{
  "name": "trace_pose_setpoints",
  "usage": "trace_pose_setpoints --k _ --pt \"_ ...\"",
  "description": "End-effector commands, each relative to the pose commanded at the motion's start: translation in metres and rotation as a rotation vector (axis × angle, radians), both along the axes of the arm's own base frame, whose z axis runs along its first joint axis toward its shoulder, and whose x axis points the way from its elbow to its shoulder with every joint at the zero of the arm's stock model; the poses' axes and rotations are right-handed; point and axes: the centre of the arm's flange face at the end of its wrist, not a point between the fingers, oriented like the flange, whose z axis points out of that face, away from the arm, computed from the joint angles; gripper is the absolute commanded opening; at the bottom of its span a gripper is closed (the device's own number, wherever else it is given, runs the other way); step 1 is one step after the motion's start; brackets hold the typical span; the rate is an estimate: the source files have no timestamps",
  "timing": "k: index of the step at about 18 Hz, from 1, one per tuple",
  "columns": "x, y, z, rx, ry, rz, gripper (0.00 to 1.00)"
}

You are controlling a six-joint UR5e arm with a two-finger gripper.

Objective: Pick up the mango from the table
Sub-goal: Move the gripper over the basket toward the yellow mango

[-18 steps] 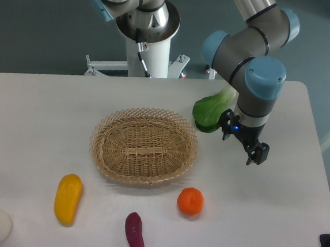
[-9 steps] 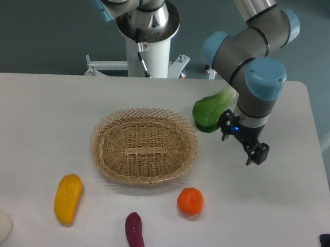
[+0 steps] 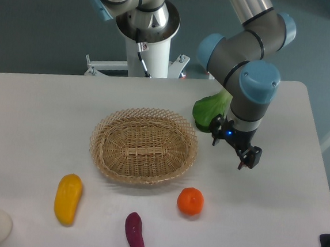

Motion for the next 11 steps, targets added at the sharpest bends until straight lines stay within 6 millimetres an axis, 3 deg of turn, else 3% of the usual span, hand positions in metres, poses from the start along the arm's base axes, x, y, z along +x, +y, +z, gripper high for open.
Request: trace_pose_setpoints --k 4,11 --pt "0.034 0.046 0.009 0.007 -0.006 0.084 1.0" --pt "0.089 0.088 0.011 0.017 -0.056 0.237 1.0"
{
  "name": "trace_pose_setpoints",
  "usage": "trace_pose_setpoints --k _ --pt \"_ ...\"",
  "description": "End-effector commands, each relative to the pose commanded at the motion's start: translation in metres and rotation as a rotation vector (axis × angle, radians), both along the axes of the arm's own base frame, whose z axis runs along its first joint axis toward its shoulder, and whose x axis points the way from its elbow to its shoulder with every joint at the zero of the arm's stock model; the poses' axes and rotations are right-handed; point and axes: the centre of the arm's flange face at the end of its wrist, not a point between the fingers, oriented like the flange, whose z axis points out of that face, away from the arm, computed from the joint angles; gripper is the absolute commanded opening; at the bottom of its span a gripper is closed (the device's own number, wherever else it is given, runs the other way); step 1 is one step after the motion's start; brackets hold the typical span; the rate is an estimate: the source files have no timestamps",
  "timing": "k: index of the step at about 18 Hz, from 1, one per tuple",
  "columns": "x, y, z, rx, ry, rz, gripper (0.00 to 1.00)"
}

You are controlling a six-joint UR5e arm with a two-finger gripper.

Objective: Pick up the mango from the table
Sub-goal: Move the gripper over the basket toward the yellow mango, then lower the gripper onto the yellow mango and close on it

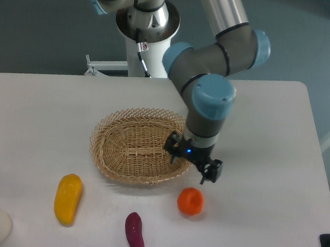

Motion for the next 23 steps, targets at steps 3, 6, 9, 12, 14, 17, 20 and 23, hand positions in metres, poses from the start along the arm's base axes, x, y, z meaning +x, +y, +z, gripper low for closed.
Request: trace_pose_setpoints --k 3,6,9,12,14,17,20,23 --pt "0.031 0.022 -0.007 -0.008 -0.023 0.036 1.0" --pt "0.063 0.05 -0.006 0.007 -0.05 0.093 1.0" --pt "0.087 0.087 -0.009 0.018 -0.073 0.157 1.0" --pt "0.115 0.11 -0.014 0.013 -0.081 0.166 1.0" --pt "0.132 0.115 -0.017 -0.009 -0.093 0.149 1.0" --pt "0.154 0.125 -0.027 -0.033 -0.105 0.154 1.0" --pt "0.168 0.142 -0.039 -0.06 -0.12 0.182 1.0" --pt "0.186 0.156 -0.047 -0.102 -0.135 0.163 1.0"
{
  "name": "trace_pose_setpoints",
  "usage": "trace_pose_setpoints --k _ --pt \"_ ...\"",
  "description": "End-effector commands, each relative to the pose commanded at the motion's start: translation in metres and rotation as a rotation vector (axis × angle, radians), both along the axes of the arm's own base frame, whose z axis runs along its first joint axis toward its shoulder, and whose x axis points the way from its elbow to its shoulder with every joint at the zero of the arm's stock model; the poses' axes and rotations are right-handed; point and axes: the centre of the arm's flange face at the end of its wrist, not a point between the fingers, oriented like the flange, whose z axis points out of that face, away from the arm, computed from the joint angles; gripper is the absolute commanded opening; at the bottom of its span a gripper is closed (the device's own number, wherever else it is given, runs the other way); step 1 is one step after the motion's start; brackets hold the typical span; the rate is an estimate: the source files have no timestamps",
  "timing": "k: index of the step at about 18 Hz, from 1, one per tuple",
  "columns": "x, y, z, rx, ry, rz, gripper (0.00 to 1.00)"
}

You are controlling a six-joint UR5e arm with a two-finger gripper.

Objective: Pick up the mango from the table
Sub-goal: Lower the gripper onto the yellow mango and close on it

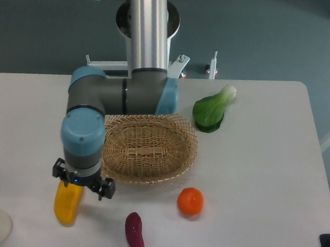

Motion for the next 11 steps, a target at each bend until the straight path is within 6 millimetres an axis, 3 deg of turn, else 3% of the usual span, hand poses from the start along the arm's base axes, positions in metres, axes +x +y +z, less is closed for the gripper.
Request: trace_pose_setpoints --k 11 --pt "0.02 0.004 -0.029 -0.062 0.015 0.045 1.0"
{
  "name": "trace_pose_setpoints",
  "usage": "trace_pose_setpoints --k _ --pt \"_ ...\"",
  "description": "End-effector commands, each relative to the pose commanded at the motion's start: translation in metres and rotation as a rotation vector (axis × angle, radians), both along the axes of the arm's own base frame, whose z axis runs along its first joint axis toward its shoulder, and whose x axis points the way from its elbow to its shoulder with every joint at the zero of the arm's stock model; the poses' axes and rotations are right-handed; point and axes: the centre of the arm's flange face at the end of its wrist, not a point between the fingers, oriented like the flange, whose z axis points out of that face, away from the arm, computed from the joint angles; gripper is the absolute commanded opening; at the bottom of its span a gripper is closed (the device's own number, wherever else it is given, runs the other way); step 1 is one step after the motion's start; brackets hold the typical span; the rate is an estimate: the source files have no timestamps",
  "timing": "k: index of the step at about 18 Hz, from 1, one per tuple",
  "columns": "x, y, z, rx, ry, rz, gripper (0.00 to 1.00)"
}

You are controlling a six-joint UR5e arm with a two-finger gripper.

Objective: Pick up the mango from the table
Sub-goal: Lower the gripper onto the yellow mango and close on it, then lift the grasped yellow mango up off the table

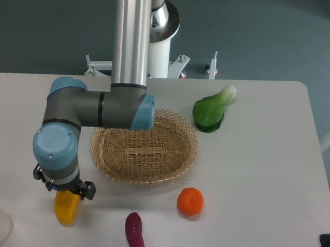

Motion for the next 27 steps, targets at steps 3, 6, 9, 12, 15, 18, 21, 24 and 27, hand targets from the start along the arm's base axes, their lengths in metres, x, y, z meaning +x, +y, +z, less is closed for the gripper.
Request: trace_pose_setpoints --k 3,6,9,12,15,18,21,24,27 --pt "0.002 0.001 -0.004 -0.004 0.0 0.006 1.0" --pt "0.004 0.003 -0.01 -0.013 0.004 0.02 1.0" --pt "0.004 0.003 -0.014 -0.017 0.002 0.021 1.0" --pt "0.005 0.004 -0.025 -0.034 0.007 0.019 1.0" --pt "0.009 0.005 -0.028 -0.041 0.011 0.013 1.0" --pt "0.009 0.006 -0.028 -0.04 0.009 0.013 0.98" --pt "0.009 0.006 -0.03 -0.043 0.009 0.023 0.69" --pt "0.009 0.007 -0.029 -0.044 0.01 0.066 0.5" --pt "0.009 0.006 -0.014 -0.026 0.014 0.07 0.48"
